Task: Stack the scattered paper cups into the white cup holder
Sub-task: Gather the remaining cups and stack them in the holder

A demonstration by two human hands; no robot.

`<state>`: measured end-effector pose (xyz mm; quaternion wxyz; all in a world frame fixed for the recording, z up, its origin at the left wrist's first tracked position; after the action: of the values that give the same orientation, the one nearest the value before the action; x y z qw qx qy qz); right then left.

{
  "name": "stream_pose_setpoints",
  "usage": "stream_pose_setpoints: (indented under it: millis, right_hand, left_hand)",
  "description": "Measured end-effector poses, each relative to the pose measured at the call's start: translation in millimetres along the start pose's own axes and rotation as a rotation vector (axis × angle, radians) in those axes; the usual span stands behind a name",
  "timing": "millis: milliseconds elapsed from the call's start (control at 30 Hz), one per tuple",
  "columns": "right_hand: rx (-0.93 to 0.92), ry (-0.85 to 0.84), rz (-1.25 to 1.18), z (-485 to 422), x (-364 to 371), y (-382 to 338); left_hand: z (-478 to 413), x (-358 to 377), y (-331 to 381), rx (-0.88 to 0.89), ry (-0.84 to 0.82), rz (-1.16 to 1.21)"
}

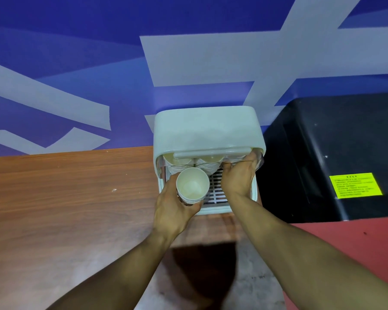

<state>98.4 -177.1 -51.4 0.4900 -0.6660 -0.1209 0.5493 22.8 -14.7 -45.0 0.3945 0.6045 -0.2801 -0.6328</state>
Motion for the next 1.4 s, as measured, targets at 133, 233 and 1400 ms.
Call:
stream_pose_setpoints:
  millis: [133, 233, 1400]
  right_hand:
    - [0.033, -0.065, 0.042, -2.5, 1.1, 3.7]
    - [0.053, -0.077, 0.043, -0.1, -3.9, 0.1]
    - [-0.200, -0.282, -0.063, 17.0, -76.3, 58.1]
  left_hand:
    - [0.4, 0.7, -0.5, -0.008, 0.005, -0.005]
    - [1.5, 1.0, 0.2, -0.012, 0.009, -0.006]
    - [-8.5, 65.3, 58.6, 0.165, -0.219, -0.012]
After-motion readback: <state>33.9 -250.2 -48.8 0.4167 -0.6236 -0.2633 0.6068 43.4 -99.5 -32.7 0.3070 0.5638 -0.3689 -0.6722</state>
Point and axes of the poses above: each hand's wrist, its own z-axis away from the middle knuckle, its own x-axis out of the palm, y = z × x, the point moved 1 cm from there along -z, towards the middle knuckle, and after that the axes turned 3 degrees about -z, right-handed, at the moved point
